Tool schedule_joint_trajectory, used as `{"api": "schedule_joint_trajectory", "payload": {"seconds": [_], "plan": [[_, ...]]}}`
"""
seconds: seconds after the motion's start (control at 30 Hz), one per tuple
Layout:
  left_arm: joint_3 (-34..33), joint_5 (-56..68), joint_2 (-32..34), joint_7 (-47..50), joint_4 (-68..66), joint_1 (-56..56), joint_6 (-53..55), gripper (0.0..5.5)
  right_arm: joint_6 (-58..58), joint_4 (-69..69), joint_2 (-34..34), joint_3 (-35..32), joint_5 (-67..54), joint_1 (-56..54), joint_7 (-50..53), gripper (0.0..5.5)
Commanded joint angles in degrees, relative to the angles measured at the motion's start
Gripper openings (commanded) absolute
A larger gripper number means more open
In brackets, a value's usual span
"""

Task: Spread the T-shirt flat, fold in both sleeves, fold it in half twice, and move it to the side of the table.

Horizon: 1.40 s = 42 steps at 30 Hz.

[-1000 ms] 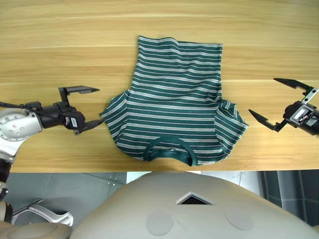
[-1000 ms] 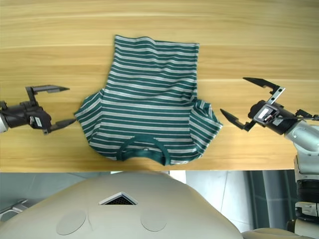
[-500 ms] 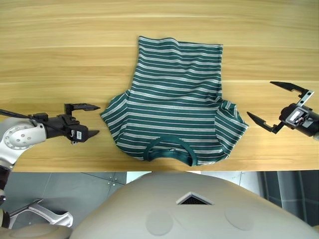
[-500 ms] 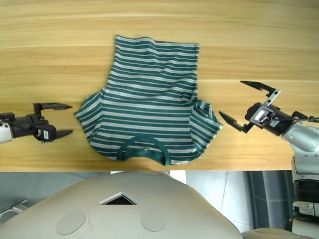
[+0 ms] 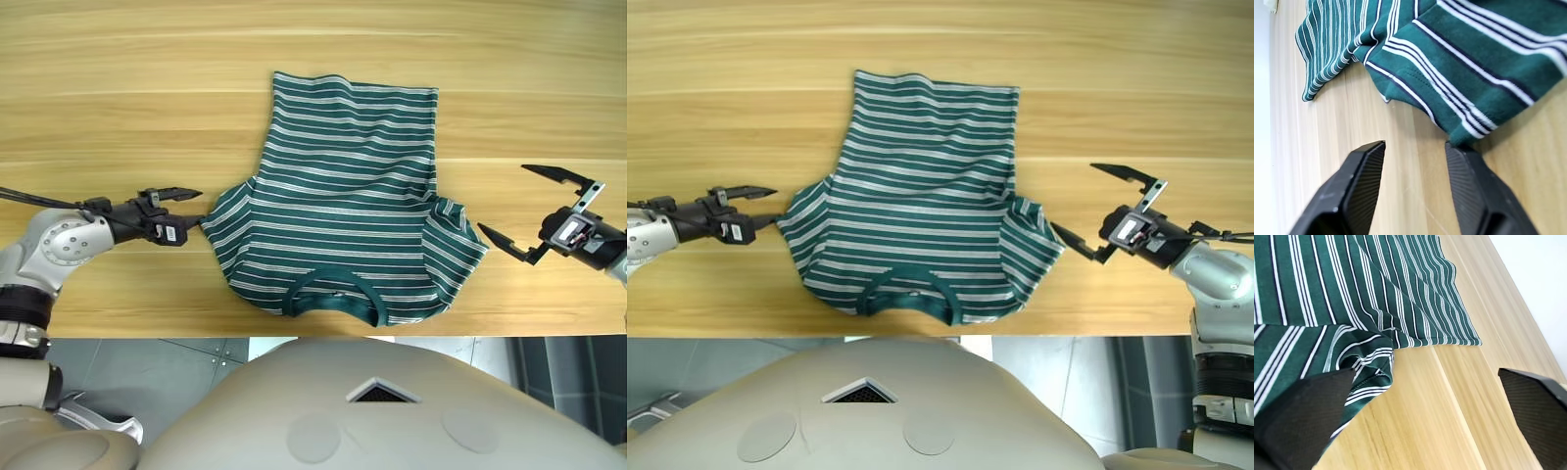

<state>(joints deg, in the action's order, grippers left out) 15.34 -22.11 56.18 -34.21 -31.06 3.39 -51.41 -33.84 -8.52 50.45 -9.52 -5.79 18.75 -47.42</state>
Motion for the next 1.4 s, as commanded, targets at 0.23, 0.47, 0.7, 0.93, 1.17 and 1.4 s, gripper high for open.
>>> {"api": "schedule_joint_trajectory", "payload": {"seconds": [0.23, 0.47, 0.7, 0.93, 1.17, 1.4], "plan": [[2.97, -1.43, 2.41, -2.62, -2.20, -3.56, 1.50, 0.88, -0.06, 1.07, -0.53, 0.06, -0.23, 0.15, -0.11, 5.40], [2.69, -2.02, 5.80, -2.50, -2.72, -5.14, 3.78, 1.71, -0.48, 1.18, -0.75, 0.01, -0.28, 0.46, -0.18, 5.40], [4.40, 0.66, 6.18, -4.33, 2.33, -9.44, 3.72, 2.54, -0.48, 1.95, -0.69, -0.02, -0.40, 0.87, -0.21, 5.40], [5.22, 5.49, 5.76, -6.77, 7.85, -11.37, 3.98, 3.07, -0.52, 1.80, -0.79, 0.00, -0.33, 1.13, -0.09, 5.40], [5.35, 0.86, 4.89, -4.70, 5.37, -8.99, 3.15, 2.48, -0.58, 2.06, -0.87, 0.47, 0.01, 1.13, -0.15, 5.40], [5.76, -3.00, 3.60, -2.60, 1.59, -5.92, 2.40, 1.40, -0.48, 2.31, -0.93, 0.92, 0.05, 1.04, -0.06, 5.40]]}}
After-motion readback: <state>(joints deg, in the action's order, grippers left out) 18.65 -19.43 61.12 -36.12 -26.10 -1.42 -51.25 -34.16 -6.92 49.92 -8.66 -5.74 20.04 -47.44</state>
